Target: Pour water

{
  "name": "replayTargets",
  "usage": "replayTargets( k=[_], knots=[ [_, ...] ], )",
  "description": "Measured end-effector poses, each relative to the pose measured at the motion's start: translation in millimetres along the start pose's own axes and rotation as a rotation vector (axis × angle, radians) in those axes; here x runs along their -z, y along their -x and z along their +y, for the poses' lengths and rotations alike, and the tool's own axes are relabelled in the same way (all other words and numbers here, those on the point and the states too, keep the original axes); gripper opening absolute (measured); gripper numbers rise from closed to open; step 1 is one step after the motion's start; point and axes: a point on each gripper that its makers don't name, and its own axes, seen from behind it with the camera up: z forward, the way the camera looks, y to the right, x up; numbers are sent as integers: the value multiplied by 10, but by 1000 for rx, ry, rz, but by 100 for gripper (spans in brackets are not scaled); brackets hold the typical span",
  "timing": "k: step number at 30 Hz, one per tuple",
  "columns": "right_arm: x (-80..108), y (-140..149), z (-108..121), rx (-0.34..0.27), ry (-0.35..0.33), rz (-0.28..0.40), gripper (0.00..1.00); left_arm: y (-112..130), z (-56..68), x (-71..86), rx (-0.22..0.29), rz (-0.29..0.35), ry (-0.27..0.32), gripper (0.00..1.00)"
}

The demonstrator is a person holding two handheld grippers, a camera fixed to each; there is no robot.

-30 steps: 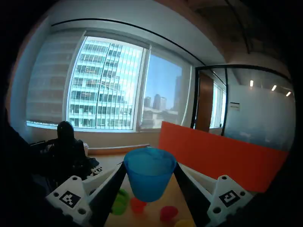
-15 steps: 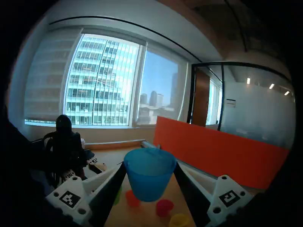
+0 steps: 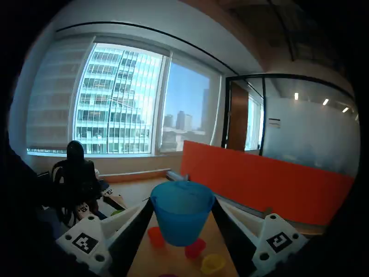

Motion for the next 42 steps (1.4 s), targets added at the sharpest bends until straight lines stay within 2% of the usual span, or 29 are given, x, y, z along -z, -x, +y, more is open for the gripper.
replayTargets(
  k=[9,19,30,42],
  knots=[
    [-5,13,-65,-5,-18,-3,91,39,-2,9,-7,-16,0,86],
    [-12,17,-42,-4,-7,-5,91,67,-16,27,-7,-21,-4,86],
    [90,114,151,-5,50,-18,91,136,-37,39,-7,-36,-6,86],
    [322,392,443,-37,133,-73,91,319,-31,50,-23,-96,-8,86]
  ],
)
